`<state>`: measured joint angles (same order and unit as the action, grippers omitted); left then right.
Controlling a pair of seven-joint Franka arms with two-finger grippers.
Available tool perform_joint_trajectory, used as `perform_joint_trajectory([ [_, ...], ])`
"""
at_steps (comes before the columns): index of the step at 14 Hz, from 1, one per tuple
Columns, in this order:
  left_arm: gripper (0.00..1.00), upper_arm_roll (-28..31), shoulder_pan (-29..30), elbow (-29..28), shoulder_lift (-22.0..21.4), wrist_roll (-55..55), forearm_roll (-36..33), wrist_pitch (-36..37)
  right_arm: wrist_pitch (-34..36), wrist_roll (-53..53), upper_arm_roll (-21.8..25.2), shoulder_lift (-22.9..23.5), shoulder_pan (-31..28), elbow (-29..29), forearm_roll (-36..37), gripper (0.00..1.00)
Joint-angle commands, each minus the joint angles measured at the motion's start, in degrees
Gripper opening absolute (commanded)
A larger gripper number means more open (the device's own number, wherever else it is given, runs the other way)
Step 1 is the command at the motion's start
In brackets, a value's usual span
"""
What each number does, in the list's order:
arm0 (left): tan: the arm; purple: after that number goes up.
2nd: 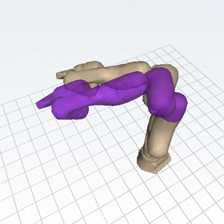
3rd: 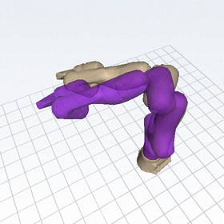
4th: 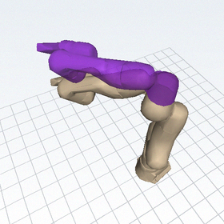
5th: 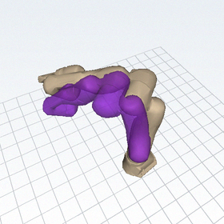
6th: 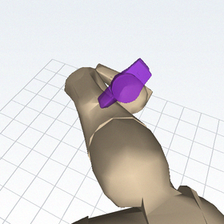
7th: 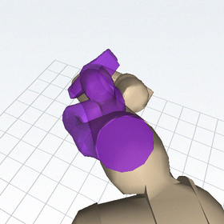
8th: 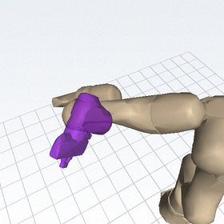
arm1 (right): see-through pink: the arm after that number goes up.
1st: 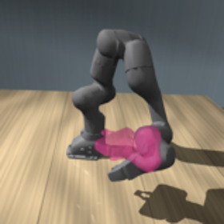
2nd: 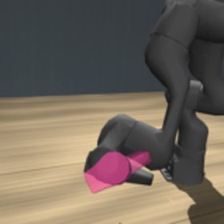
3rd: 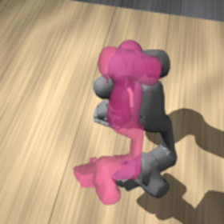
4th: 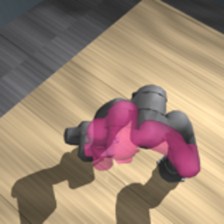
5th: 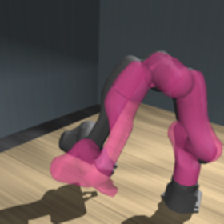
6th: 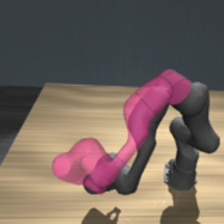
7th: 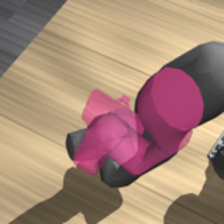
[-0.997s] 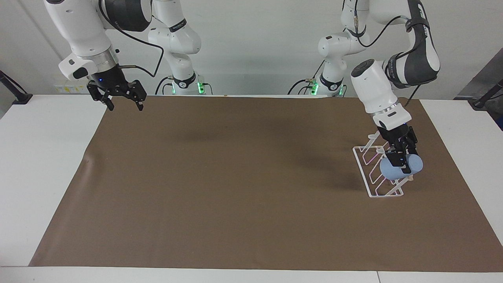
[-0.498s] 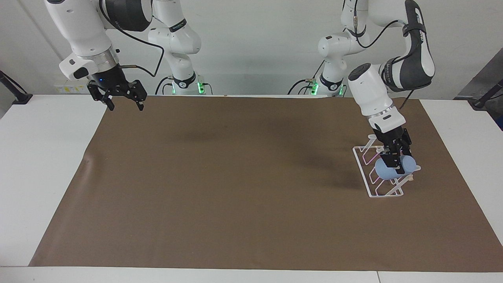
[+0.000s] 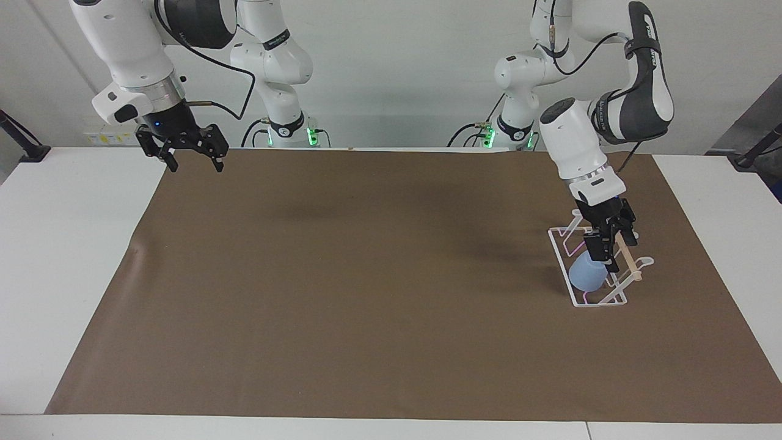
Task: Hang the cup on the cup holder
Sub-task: 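Open the left gripper and draw it back from the hung cup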
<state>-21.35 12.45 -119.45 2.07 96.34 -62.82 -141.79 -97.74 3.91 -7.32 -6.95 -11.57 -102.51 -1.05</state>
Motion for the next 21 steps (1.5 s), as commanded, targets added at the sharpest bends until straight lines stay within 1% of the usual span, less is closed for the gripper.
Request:
perform_joint_trajectory([
  [1, 1.0, -0.2, 0.6, -0.3, -0.7, 0.2, -1.2, -1.3, 0.2, 0.6, -0.7, -1.2, -0.8, -1.0, 0.4, 1.0],
  [3, 1.0, -0.4, 0.5, 0.5, -0.3, -1.6, -0.3, -1.2, 0.2, 0.6, -0.7, -1.2, -0.9, -1.0, 0.4, 1.0],
  [5, 1.0, -0.4, 0.5, 1.4, 1.1, -4.7, 2.7, -1.6, 0.2, 0.6, -0.7, -1.2, -0.8, -1.0, 0.4, 1.0],
  [8, 1.0, -0.4, -0.4, 5.1, 2.1, -11.4, 14.0, -0.8, 0.2, 0.6, -0.7, -1.2, -0.8, -1.0, 0.4, 1.0],
  [12, 1.0, -0.6, -0.9, 9.2, 2.1, -16.5, 24.7, 2.6, 0.2, 0.6, -0.7, -1.2, -0.8, -1.0, 0.4, 1.0],
  [13, 1.0, -0.7, -1.0, 10.4, 2.1, -19.1, 27.3, 4.4, 0.2, 0.6, -0.7, -1.2, -0.8, -1.0, 0.4, 1.0],
  [15, 1.0, -0.7, -1.1, 13.3, 2.0, -26.4, 35.6, 9.0, 0.2, 0.6, -0.7, -1.2, -0.8, -1.0, 0.4, 1.0],
  [17, 1.0, -0.7, -1.0, 16.5, 1.5, -35.6, 43.2, 15.7, 0.2, 0.6, -0.7, -1.2, -0.8, -1.0, 0.4, 1.0],
  [19, 1.0, -0.6, -0.4, 18.7, 1.3, -43.5, 47.9, 21.6, 0.2, 0.6, -0.7, -1.2, -0.9, -1.0, 0.4, 1.0],
  [21, 1.0, -0.6, -0.3, 20.1, 0.6, -50.3, 50.5, 27.5, 0.2, 0.6, -0.7, -1.2, -0.8, -1.0, 0.4, 1.0],
])
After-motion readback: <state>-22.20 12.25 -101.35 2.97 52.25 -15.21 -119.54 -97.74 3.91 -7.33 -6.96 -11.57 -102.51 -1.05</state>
